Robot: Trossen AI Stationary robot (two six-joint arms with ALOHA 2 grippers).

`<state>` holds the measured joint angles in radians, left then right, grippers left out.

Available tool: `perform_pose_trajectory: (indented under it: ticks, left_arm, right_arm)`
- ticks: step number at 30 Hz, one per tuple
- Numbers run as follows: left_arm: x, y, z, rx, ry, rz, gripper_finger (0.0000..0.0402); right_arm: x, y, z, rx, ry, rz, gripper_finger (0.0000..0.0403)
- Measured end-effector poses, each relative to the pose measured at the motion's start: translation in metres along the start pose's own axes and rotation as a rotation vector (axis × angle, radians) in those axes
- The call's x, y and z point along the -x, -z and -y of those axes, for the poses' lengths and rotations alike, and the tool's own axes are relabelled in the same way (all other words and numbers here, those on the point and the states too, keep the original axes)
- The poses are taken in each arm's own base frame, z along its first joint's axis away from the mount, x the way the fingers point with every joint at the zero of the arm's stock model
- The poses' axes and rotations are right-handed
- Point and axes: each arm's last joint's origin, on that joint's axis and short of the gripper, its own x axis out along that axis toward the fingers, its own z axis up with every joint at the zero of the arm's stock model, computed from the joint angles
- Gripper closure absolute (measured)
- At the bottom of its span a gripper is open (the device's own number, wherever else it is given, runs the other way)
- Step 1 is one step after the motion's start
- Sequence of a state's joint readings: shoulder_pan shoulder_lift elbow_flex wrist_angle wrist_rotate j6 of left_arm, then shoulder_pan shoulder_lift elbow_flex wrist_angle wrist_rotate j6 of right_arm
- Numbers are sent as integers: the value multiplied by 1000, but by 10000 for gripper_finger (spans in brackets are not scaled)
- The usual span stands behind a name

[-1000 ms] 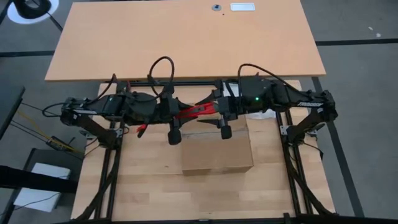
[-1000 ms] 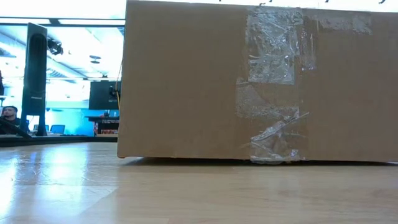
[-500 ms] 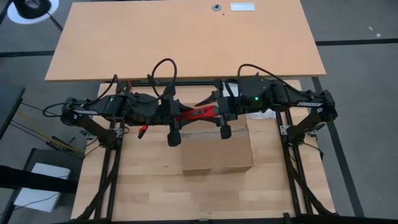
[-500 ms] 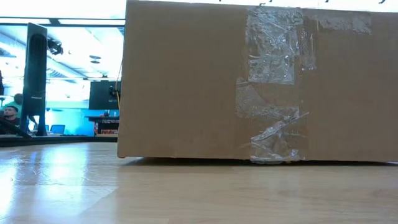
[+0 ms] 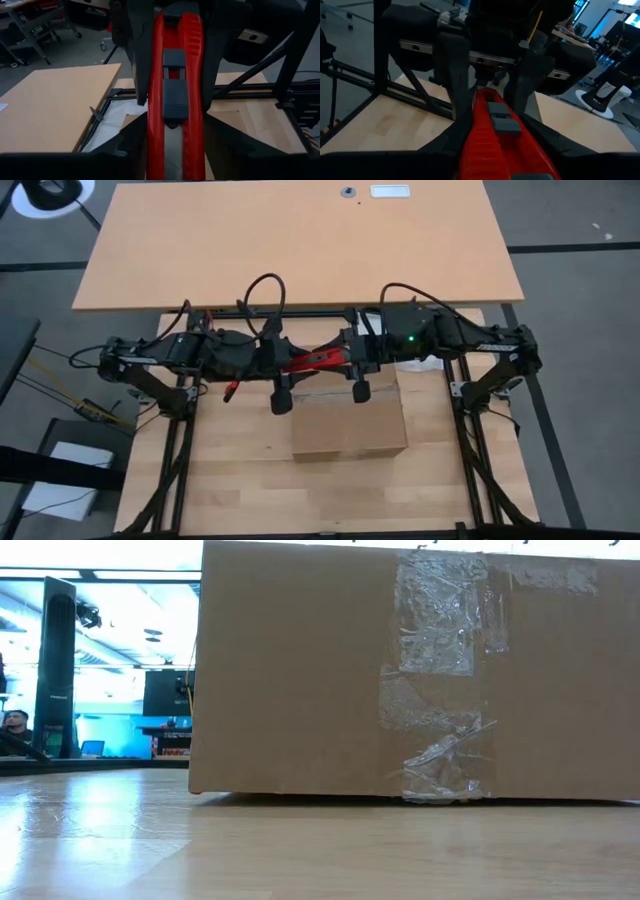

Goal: Unpack boxes
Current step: Open the cardboard box using the red cutter

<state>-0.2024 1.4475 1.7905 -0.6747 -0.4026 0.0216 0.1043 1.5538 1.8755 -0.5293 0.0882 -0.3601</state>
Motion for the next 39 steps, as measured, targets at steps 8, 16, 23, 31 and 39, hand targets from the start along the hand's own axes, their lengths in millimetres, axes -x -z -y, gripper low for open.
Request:
perform_pose_trajectory:
  ticks: [8, 16, 23, 31, 39]
  left_arm:
    - [17, -1, -9, 2, -46, 1, 207]
    - [18, 10, -27, -17, -25, -103, 205]
    - [-29, 48, -44, -7, 51, -160, 204]
    - [-90, 105, -21, -34, 167, -364, 204]
    - [-113, 148, -8, -64, 173, -668, 204]
  right_arm:
    - [42, -12, 12, -11, 90, 31, 265]
    - [109, -2, 35, -151, 229, -90, 265]
    - [154, 21, 45, -350, 303, -276, 265]
    - [185, 46, 34, -407, 309, -324, 265]
    - [176, 86, 13, -448, 208, -210, 265]
